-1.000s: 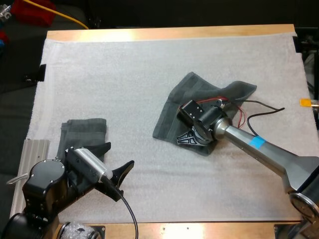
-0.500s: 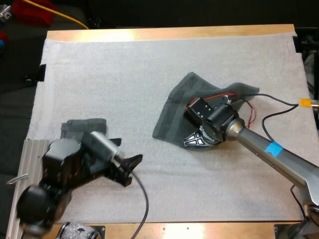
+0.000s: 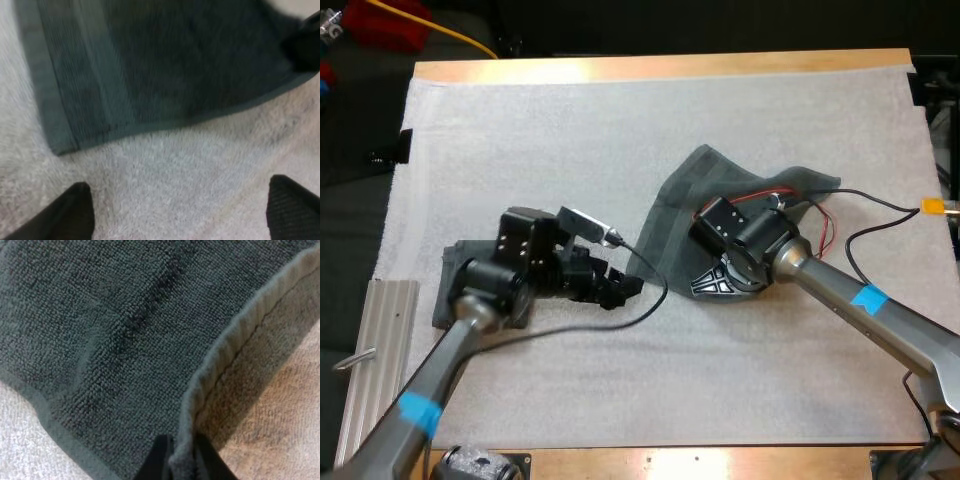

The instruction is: Pick towel from pile, fold and stack

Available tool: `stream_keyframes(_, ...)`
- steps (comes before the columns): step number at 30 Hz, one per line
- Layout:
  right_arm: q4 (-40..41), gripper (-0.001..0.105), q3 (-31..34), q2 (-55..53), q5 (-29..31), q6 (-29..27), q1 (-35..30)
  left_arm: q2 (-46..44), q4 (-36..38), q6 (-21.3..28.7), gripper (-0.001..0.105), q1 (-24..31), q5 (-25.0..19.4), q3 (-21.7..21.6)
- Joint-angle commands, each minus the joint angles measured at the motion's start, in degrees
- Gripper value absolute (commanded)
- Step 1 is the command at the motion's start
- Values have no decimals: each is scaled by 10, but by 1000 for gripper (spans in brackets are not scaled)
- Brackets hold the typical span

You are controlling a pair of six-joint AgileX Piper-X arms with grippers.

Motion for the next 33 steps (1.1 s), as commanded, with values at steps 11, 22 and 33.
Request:
stream_keyframes(11, 4, 1, -1, -8, 2, -3, 1, 105, -127, -66, 69, -3, 10, -3)
stream_keyframes(22, -5, 1, -1, -8, 2, -3, 1, 191, -187, -110, 69, -3, 1, -3)
stream_keyframes(33, -7, 1, -1, -8, -2, -3, 1, 234, -179, -122, 68, -3, 2, -21)
